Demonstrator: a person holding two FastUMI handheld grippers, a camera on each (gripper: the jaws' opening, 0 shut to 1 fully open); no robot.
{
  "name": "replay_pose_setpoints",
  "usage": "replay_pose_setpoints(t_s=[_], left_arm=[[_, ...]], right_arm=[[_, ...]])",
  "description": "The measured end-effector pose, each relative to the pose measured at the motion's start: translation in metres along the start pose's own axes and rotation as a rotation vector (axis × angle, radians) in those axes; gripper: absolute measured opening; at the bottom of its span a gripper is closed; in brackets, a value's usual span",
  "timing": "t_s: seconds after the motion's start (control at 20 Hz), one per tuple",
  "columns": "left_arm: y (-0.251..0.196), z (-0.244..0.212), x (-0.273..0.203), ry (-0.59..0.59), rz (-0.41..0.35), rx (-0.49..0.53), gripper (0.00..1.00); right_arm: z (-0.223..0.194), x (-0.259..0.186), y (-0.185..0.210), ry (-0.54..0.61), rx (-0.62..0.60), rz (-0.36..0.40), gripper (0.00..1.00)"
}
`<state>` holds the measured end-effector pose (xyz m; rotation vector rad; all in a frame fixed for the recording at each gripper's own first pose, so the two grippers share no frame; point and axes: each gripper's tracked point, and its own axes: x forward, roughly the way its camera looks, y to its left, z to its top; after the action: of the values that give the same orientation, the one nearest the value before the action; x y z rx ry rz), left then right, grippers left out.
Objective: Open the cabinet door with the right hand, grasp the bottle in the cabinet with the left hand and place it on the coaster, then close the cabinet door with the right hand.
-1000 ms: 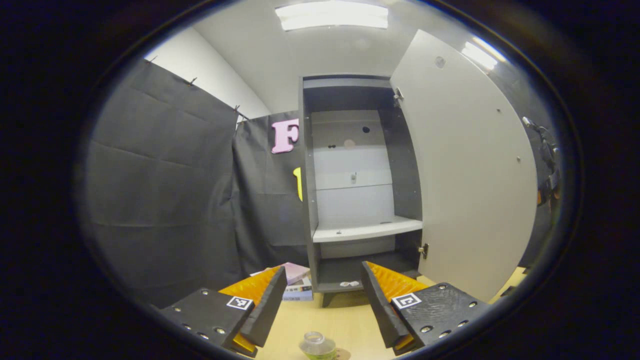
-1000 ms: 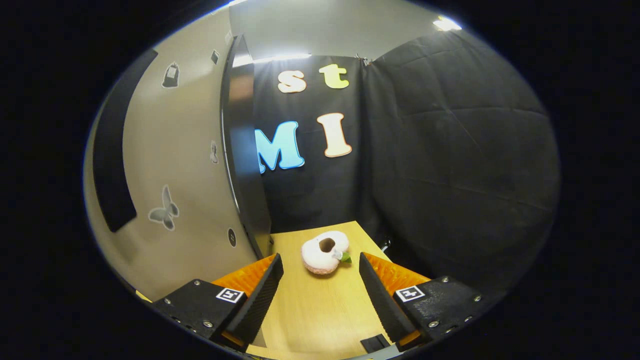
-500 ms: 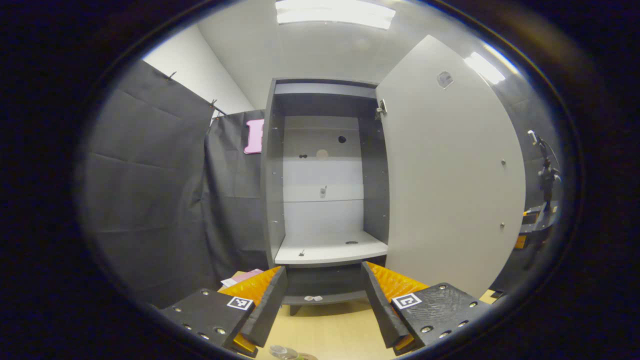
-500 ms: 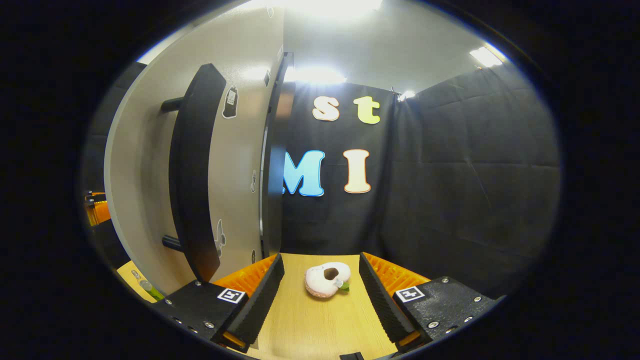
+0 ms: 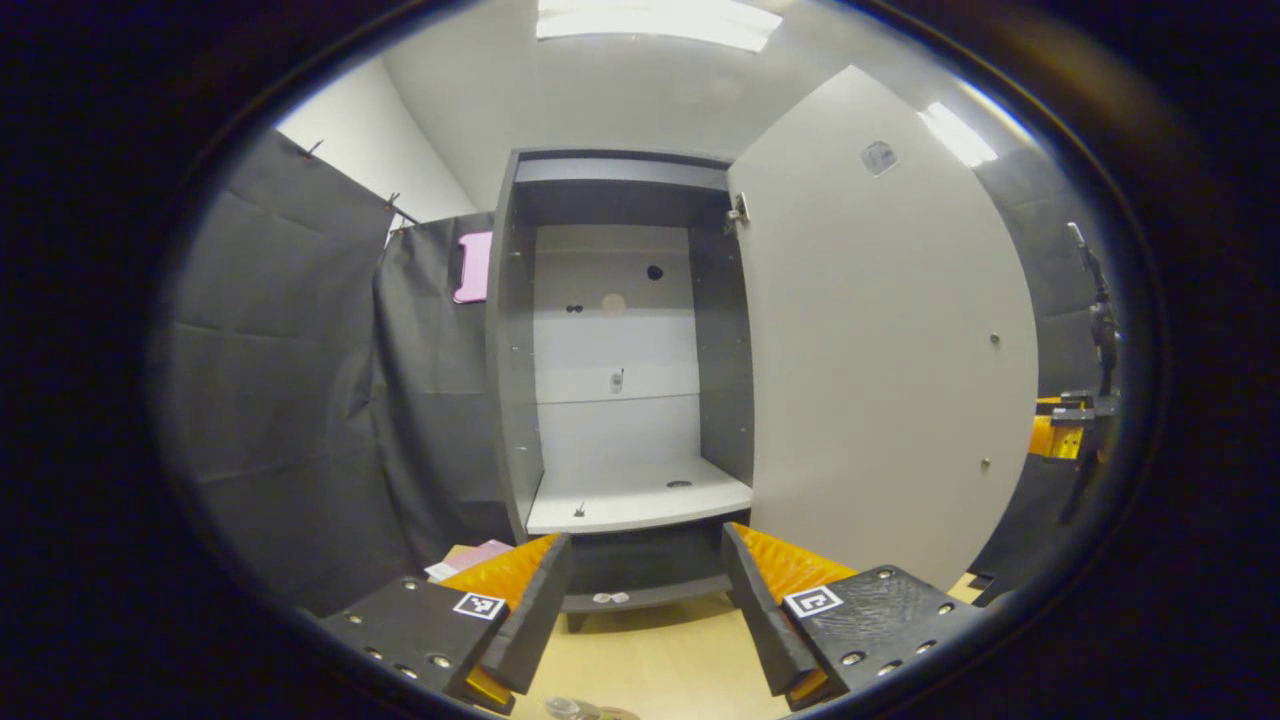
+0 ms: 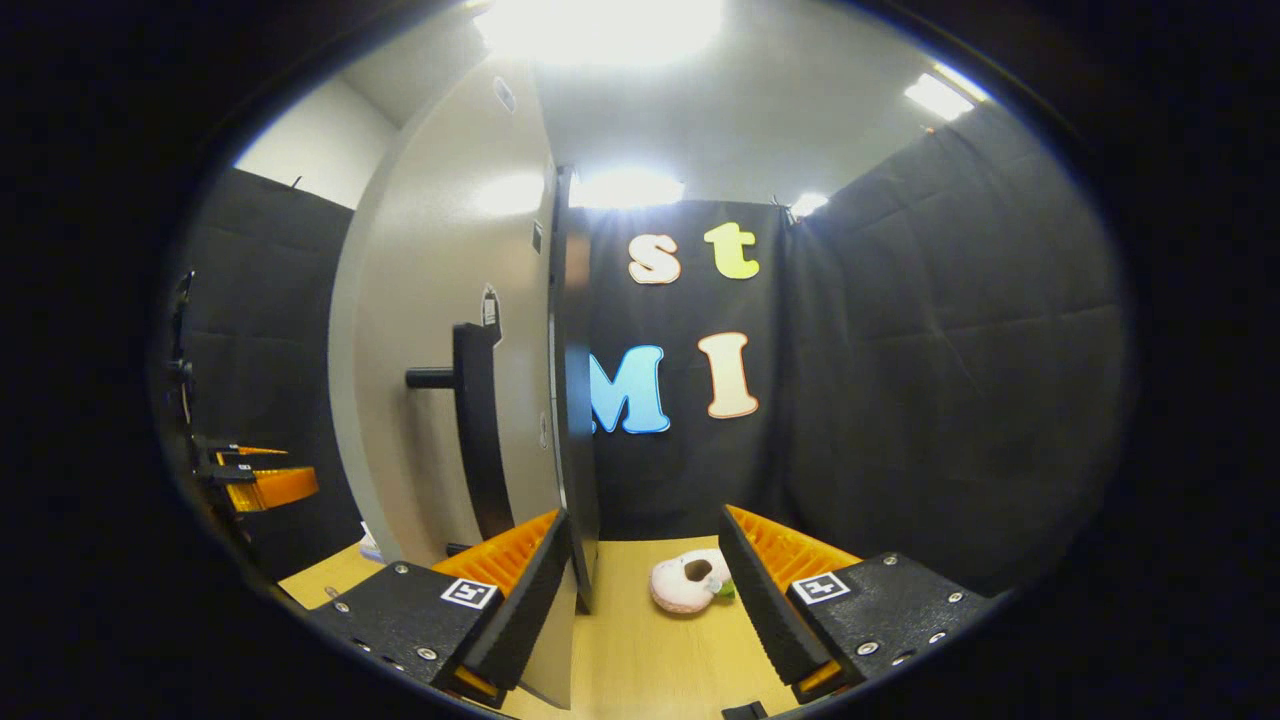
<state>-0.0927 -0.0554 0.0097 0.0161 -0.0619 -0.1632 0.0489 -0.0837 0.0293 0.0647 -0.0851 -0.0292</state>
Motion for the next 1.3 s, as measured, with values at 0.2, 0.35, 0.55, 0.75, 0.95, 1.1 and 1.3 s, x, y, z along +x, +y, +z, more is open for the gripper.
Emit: replay_pose_setpoints(t_s=[0.2,0.35,0.55,0.75,0.95,1.1,1.3], left_arm=[[0.0,0.004,0.007,-0.008,-0.021,-0.014,0.89],[0.003,0.001,0.01,-0.005,-0.036,0.0,0.89],[0.02,0.003,0.016,-0.013,-0.009,0.005,0.85],[0.046,0.006,0.018,-0.025,0.015,0.027,0.85],[0.084,-0.005,0.014,-0.004,0.078,0.002,0.89],[0.108,-0.011,0.012,0.007,0.114,-0.02,0.89],[0.132,-0.015,0.013,0.011,0.138,-0.049,0.85]], right_arm=[[-0.002,-0.004,0.015,0.024,0.035,0.027,0.91],[-0.003,-0.006,0.037,0.034,0.033,0.062,0.9],[-0.004,-0.001,0.083,0.052,0.046,0.164,0.9],[0.005,0.009,0.122,0.038,0.017,0.245,0.87],[0.003,0.018,0.151,0.046,0.015,0.307,0.91],[0.006,0.026,0.167,0.038,0.013,0.317,0.91],[0.006,0.036,0.195,0.034,0.021,0.355,0.91]])
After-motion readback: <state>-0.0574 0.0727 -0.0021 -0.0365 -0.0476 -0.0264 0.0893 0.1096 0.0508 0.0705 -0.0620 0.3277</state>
